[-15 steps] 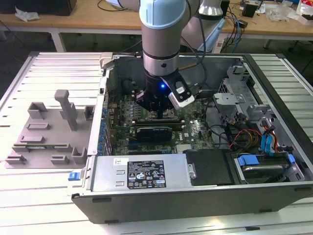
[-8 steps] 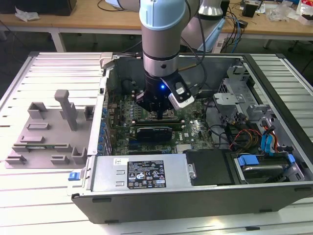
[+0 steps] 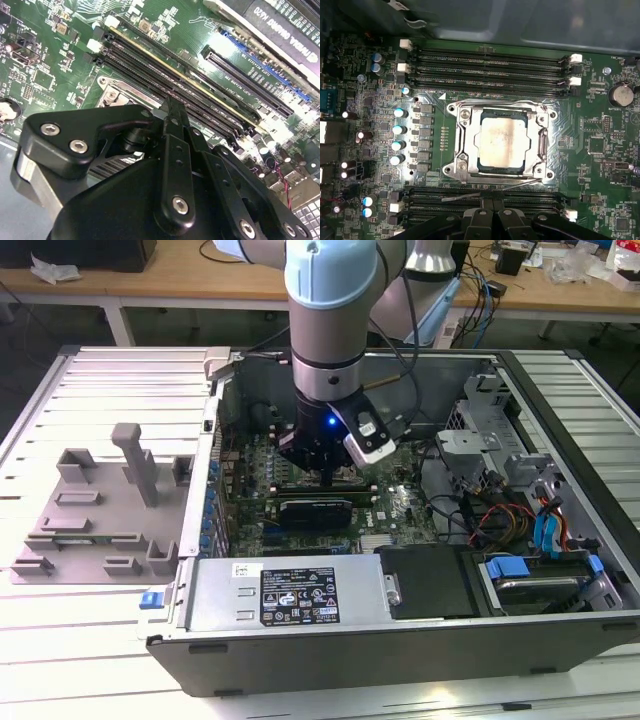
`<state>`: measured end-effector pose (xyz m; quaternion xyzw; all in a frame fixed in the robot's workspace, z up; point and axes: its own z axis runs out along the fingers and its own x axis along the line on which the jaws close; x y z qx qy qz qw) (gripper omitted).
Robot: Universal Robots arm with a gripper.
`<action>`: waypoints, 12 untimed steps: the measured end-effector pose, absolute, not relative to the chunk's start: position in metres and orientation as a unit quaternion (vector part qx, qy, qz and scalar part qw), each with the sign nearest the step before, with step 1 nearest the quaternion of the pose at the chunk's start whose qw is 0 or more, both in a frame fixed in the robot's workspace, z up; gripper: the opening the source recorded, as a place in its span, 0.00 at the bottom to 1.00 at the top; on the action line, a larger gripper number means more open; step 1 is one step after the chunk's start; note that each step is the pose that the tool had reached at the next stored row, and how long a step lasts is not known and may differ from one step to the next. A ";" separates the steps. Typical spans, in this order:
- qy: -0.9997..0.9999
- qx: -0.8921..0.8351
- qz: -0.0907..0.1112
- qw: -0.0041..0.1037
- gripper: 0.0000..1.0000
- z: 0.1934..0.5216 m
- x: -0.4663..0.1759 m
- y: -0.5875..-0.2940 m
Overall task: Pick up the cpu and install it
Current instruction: 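Install the second cpu locking lever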
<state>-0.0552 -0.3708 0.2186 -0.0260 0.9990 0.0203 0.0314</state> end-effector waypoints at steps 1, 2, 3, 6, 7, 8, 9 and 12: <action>0.999 -0.026 0.020 0.031 0.11 0.218 -0.055 -0.371; 0.999 -0.026 0.020 0.031 0.11 0.218 -0.055 -0.371; 0.999 -0.026 0.020 0.032 0.11 0.218 -0.055 -0.371; 0.999 -0.026 0.020 0.032 0.11 0.216 -0.055 -0.370; 0.999 -0.026 0.020 0.032 0.11 0.216 -0.055 -0.370; 0.999 -0.026 0.020 0.032 0.11 0.215 -0.055 -0.370; 0.999 -0.026 0.020 0.032 0.11 0.215 -0.056 -0.370; 0.999 -0.026 0.020 0.033 0.11 0.212 -0.056 -0.369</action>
